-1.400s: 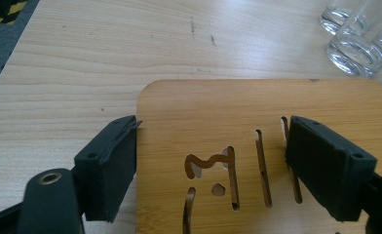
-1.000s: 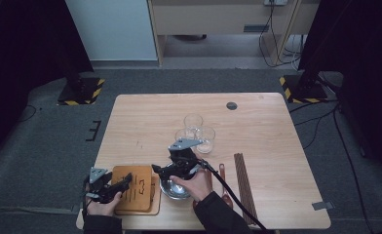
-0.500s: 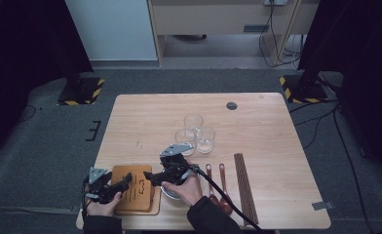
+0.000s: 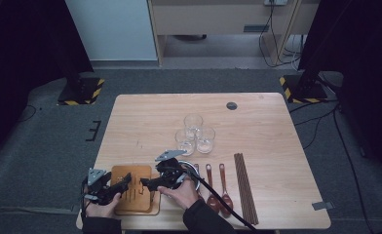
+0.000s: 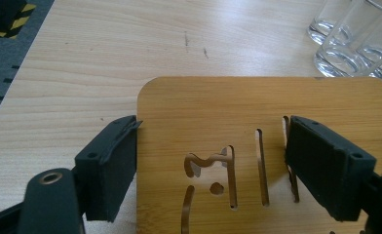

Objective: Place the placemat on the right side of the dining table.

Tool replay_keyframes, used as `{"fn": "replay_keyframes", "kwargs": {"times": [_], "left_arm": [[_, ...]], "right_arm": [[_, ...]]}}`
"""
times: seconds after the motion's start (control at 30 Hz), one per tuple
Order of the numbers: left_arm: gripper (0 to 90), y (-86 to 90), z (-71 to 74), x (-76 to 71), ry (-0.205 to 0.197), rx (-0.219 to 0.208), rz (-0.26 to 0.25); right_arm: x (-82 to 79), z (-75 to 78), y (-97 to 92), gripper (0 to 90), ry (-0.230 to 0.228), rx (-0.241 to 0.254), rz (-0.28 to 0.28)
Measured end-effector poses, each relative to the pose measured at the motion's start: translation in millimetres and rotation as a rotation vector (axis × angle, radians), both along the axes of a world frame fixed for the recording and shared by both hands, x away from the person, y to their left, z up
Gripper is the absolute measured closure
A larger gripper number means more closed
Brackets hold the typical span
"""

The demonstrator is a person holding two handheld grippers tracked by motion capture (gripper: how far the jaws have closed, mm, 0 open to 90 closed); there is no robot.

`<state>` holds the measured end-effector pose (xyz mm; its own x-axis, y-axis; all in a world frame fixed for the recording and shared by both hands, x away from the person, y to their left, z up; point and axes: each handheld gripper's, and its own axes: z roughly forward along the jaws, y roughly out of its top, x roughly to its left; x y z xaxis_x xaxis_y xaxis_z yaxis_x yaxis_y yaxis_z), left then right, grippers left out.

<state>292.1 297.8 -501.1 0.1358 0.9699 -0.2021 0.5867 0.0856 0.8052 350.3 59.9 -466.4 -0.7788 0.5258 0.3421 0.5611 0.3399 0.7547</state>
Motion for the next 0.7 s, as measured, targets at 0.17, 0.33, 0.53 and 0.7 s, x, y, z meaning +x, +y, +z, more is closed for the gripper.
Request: {"fn": "replay_keyframes", "kwargs": {"times": [0.17, 0.33, 0.53, 0.7], "left_arm": [[20.1, -0.2, 0.0, 0.0, 0.0, 0.002, -0.001], [20.1, 0.0, 0.5, -0.3, -0.004, 0.0, 0.0], [20.1, -0.1, 0.7, -0.3, -0.003, 0.0, -0.001], [20.1, 0.0, 1.3, -0.5, -0.007, -0.003, -0.001]], "right_arm": [[-0.4, -4.2, 2.4, 26.9, 0.02, -0.003, 0.008], [-1.4, -8.5, 6.7, 29.9, 0.044, -0.005, 0.023], [-1.4, -13.6, 10.0, 34.5, 0.057, -0.019, 0.029], [-1.8, -17.6, 12.5, 38.7, 0.075, -0.026, 0.035]]}}
